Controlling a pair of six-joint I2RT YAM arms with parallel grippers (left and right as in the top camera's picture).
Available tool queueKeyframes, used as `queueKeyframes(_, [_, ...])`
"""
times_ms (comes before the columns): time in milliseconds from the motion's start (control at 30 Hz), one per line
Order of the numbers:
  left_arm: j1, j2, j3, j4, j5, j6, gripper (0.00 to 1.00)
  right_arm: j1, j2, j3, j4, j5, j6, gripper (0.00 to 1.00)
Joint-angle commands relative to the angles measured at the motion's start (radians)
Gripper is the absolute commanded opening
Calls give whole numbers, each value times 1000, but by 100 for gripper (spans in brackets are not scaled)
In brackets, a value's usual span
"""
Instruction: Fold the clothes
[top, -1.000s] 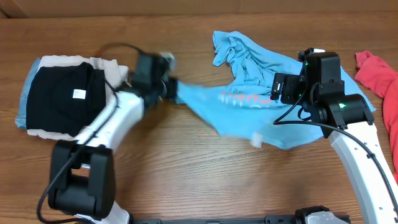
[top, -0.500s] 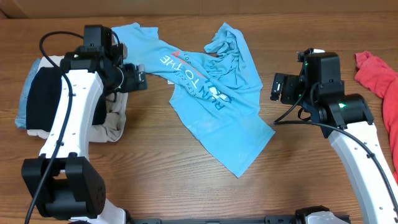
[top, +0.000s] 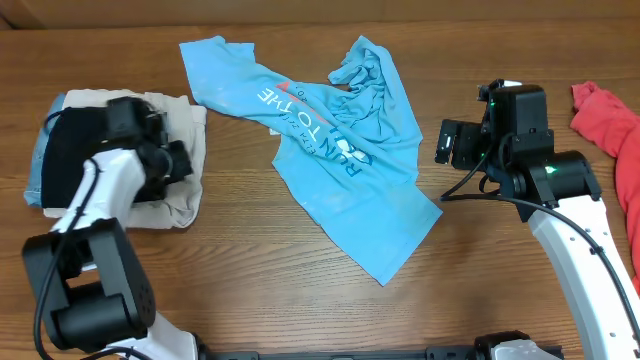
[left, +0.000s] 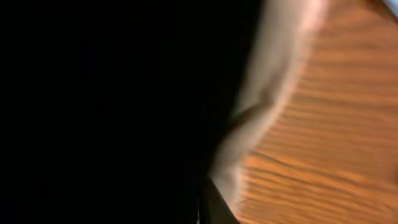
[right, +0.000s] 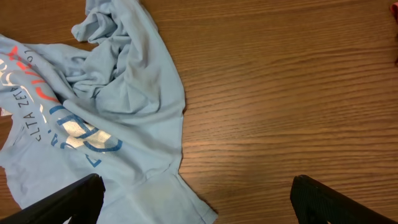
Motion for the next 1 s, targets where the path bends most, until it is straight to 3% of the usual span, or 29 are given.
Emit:
queueKeyframes(0, [122,26,28,18,97,53,4,-5,-6,20,2,7,3,100])
queueKeyframes(100, [163,26,82,5,147,68,4,-5,-6,20,2,7,3,100])
queueKeyframes(233, [182,26,209,-85,-110,16,10,-5,-6,20,-24,8,3,100])
queueKeyframes(267, [184,26,252,-124,-112,14,11,-5,-6,20,-34,7,3,100])
queueKeyframes(333, [182,26,290,-161,-62,15,14,-5,-6,20,-37,7,3,100])
queueKeyframes(400, [171,26,311,-190,49,23,23,-5,-6,20,-37,8,3,100])
queueKeyframes(500, [129,25,325,-230,388,85,36,-5,-6,20,-43,49,3,100])
queueKeyframes(533, [92,25,325,-257,491,117,41,-7,-6,20,-49,79,3,100])
queueKeyframes(567, [74,25,325,-270,501,117,43,-8,-6,20,-54,92,3,100])
queueKeyframes(767, [-148,26,324,-336,448,137,61,-67,-6,20,-82,107,65,100])
queueKeyframes(867, [-291,27,313,-321,428,-4,66,-159,-6,20,-85,47,81,100])
queueKeyframes(967, [-428,34,280,-254,420,-145,65,-212,-3,20,-108,13,82,100])
